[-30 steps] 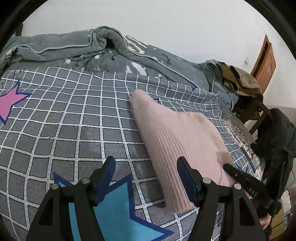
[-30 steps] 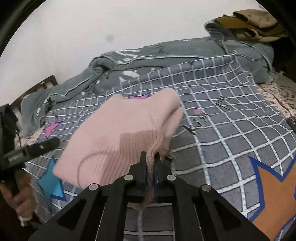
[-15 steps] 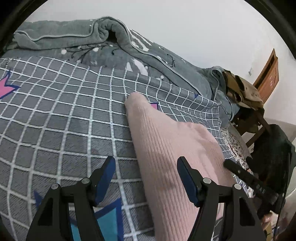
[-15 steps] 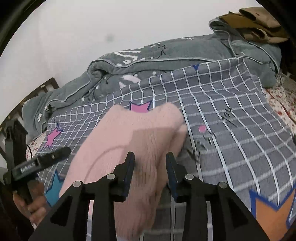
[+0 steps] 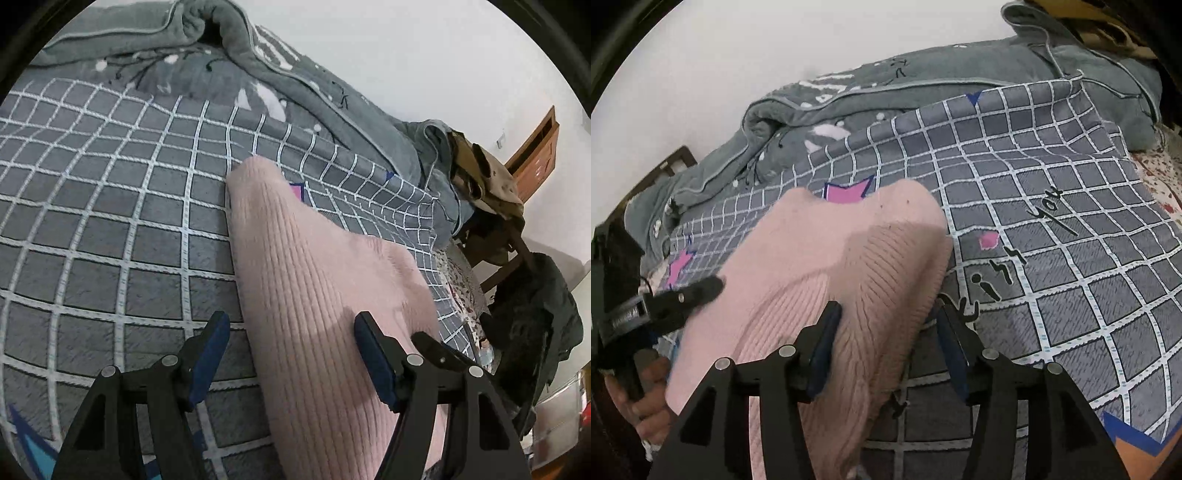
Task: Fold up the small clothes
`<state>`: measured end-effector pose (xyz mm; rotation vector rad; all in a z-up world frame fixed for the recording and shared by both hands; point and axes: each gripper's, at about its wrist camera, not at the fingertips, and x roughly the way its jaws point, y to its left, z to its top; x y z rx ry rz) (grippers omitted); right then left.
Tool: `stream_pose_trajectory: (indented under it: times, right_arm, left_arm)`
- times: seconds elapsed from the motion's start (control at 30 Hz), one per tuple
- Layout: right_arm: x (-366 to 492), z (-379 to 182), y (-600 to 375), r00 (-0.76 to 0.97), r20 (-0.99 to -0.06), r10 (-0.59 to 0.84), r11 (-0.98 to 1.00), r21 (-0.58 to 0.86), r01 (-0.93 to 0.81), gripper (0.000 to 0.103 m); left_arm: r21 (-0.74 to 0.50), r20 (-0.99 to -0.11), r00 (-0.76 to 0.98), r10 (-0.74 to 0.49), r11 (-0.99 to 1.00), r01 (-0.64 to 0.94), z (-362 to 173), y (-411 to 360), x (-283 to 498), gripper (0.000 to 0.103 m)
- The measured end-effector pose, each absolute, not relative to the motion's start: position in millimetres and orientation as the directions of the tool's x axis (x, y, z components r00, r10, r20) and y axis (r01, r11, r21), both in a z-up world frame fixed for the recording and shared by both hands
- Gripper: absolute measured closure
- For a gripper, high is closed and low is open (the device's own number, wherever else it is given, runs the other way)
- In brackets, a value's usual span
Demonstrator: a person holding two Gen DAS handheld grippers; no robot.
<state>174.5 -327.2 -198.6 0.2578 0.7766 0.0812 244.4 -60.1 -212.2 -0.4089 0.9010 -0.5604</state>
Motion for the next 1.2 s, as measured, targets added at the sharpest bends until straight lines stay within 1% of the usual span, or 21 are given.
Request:
stream_pose_trajectory:
  times: [0.1, 0.17, 0.27, 0.33, 0.47, 0.53, 0.63, 0.7, 0.77, 0.87, 1.0, 1.2]
  right_arm:
    - [175, -202, -332, 0.706, -0.68, 0.197, 0.955, 0.296, 0.018, 0.052]
    - [178, -206, -337, 0.696, -0.678, 0.237, 0.938, 0.347, 0.018, 0.051]
    - [179, -209, -343, 0.688, -0.672, 0.275, 0.922, 0.388, 0.01, 0.049]
    - [179, -211, -344, 0.685, -0.667, 0.294, 0.914, 0.406, 0.004, 0.049]
    - [184, -214, -344, 0.675, -0.656, 0.337, 0.894, 0.449, -0.009, 0.048]
    - [188, -216, -343, 0.665, -0.652, 0.364, 0.881, 0.472, -0.019, 0.048]
    - [191, -217, -342, 0.655, -0.646, 0.392, 0.867, 0.497, -0.029, 0.046]
    - [193, -217, -341, 0.65, -0.642, 0.407, 0.858, 0.512, -0.032, 0.049]
    - [193, -214, -340, 0.655, -0.619, 0.434, 0.839, 0.543, -0.043, 0.062]
    - [191, -204, -331, 0.679, -0.612, 0.405, 0.859, 0.51, -0.053, 0.068]
    - [193, -189, -311, 0.706, -0.587, 0.397, 0.872, 0.482, -0.09, 0.07]
    - [204, -180, -272, 0.696, -0.559, 0.45, 0.855, 0.493, -0.157, 0.071]
  left_arm:
    - [-0.555, -0.626, 0.484, -0.612, 0.785, 0.275, -215, -66, 248, 0.033]
    - [-0.555, -0.63, 0.478, -0.612, 0.785, 0.275, -217, -68, 250, 0.033]
    - [-0.556, -0.633, 0.471, -0.614, 0.784, 0.276, -219, -73, 252, 0.035]
    - [-0.551, -0.632, 0.474, -0.614, 0.785, 0.283, -219, -75, 251, 0.041]
    - [-0.529, -0.629, 0.494, -0.6, 0.796, 0.294, -216, -76, 248, 0.049]
    - [-0.531, -0.622, 0.5, -0.603, 0.794, 0.297, -215, -75, 248, 0.057]
    - [-0.539, -0.607, 0.506, -0.613, 0.785, 0.305, -213, -72, 247, 0.063]
    - [-0.545, -0.596, 0.513, -0.618, 0.78, 0.307, -212, -71, 247, 0.065]
    - [-0.546, -0.584, 0.523, -0.62, 0.778, 0.312, -209, -68, 245, 0.066]
    - [-0.555, -0.554, 0.547, -0.628, 0.768, 0.32, -203, -62, 241, 0.067]
    - [-0.561, -0.524, 0.587, -0.618, 0.768, 0.309, -195, -44, 238, 0.067]
    - [-0.513, -0.527, 0.648, -0.55, 0.813, 0.273, -185, -1, 233, 0.067]
